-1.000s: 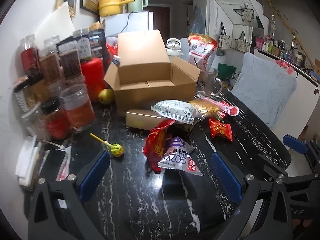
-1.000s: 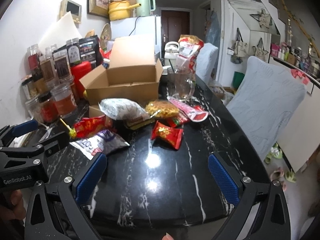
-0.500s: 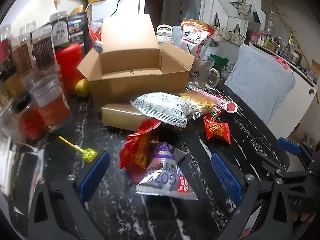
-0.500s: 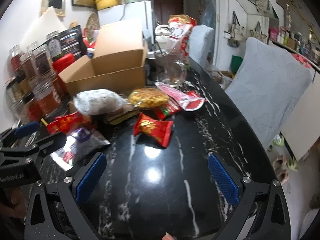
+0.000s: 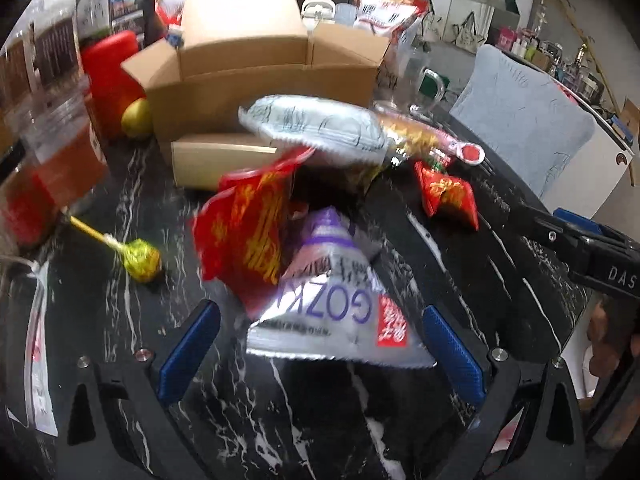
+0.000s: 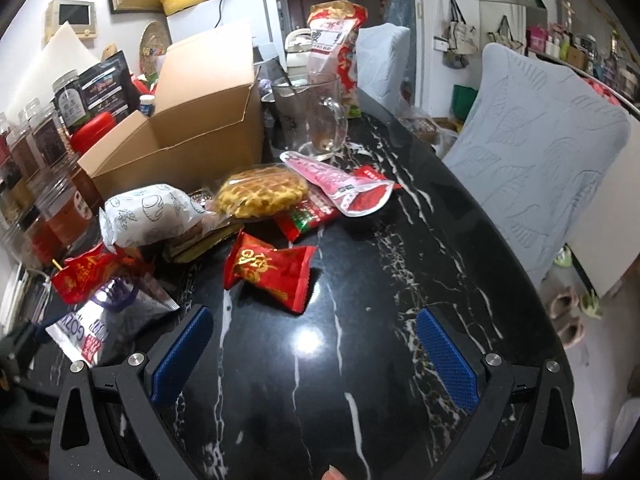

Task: Organize snacks
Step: 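Grasp the silver GOZK bag with the left tool while the right tool grasps the red-gold snack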

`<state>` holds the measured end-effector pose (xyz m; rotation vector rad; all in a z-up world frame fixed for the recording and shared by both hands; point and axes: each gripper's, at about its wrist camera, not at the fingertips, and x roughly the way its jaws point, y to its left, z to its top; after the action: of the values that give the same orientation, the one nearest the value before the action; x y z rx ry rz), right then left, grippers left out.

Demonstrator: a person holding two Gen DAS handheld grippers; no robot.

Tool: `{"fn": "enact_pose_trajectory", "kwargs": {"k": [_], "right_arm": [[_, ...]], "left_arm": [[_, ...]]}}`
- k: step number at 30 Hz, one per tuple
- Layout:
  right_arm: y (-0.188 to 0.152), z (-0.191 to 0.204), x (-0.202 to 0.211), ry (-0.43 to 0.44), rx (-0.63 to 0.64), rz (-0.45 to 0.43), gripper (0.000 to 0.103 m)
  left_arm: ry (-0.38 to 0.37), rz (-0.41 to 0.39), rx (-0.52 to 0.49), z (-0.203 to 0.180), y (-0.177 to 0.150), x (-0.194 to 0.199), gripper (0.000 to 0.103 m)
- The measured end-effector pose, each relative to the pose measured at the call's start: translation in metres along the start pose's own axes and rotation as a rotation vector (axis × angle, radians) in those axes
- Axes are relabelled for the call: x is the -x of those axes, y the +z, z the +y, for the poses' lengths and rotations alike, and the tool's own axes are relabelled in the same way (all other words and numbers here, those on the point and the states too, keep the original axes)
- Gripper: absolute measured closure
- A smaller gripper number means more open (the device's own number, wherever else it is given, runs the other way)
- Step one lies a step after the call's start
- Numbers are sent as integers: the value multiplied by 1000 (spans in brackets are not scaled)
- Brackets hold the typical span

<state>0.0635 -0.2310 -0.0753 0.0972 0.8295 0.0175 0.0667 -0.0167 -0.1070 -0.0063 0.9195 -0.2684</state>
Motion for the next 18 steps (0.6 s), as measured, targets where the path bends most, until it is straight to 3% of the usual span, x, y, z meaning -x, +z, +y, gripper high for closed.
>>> {"fn": "enact_pose_trajectory", "kwargs": {"k": [3,6,12,14,15,18], "right_arm": [[2,1,-7,-1,11,15,0],[3,1,-13,-9,16,27,0],[7,4,-24,21,7,49,0],[8,5,-26,18,11,55,0],[9,4,-27,15,10,55,0],[11,2,-28,11,4,55,0]], "left_arm": [[-36,-56,-7,2,5,20,4],[-4,-107,-55,-4,15,37,4],[-10,-126,-88,-11,28,41,4],[-20,-117,-103,-13,31,33,11],[-20,-102,-104,-13,32,30,21],[-50,-87,-94,-13,35,28,23]]}}
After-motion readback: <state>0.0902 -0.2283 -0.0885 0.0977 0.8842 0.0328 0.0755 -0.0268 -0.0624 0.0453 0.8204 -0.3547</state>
